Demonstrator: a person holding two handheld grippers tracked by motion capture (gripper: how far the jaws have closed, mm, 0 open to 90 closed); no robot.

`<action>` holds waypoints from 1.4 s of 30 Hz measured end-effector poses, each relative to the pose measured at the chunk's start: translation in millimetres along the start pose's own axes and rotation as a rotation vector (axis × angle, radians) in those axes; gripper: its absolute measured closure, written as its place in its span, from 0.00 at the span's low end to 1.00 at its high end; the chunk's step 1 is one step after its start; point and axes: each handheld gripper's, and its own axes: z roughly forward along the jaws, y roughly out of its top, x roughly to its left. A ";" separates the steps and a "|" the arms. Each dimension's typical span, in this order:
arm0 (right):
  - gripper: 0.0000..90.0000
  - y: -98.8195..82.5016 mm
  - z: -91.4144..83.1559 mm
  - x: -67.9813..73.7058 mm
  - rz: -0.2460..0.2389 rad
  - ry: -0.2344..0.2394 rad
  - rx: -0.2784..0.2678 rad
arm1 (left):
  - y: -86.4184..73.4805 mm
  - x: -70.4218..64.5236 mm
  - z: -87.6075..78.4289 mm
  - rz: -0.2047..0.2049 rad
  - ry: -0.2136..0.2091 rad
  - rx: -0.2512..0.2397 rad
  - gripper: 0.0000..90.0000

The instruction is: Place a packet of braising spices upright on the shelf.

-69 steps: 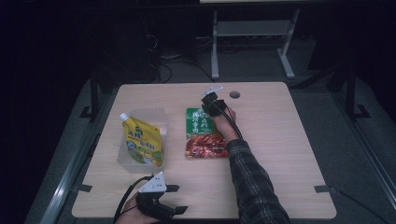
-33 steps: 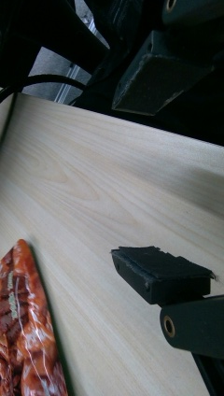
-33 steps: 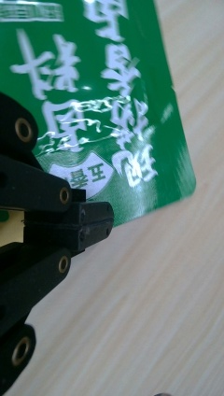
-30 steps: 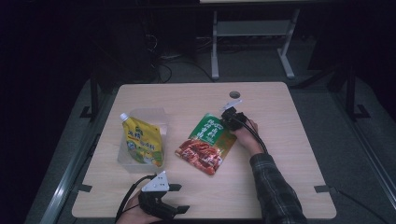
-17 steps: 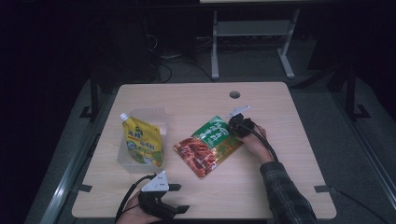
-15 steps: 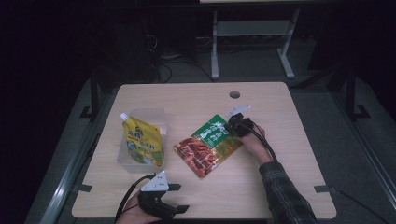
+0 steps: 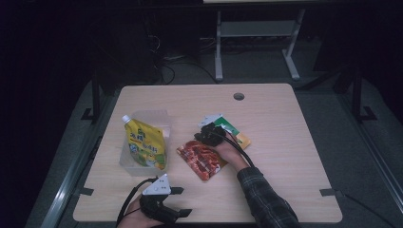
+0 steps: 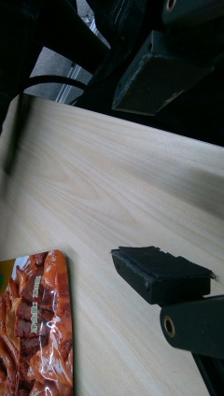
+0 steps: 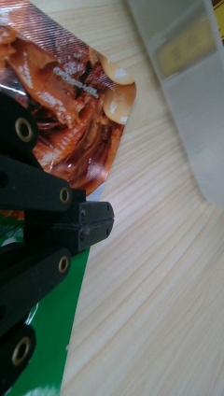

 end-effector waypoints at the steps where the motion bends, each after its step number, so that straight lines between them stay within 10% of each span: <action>1: 1.00 -0.7 -0.2 -0.7 0.002 0.003 -0.002 | -0.1 0.1 -0.1 -0.002 0.000 0.000 0.26; 25: 1.00 -53.2 -55.9 22.3 0.031 -0.015 0.006 | 5.1 -1.1 7.0 0.008 0.013 0.009 0.26; 42: 0.93 -64.0 -111.9 20.4 0.038 -0.066 -0.034 | 58.5 24.0 55.2 0.000 0.101 0.009 0.24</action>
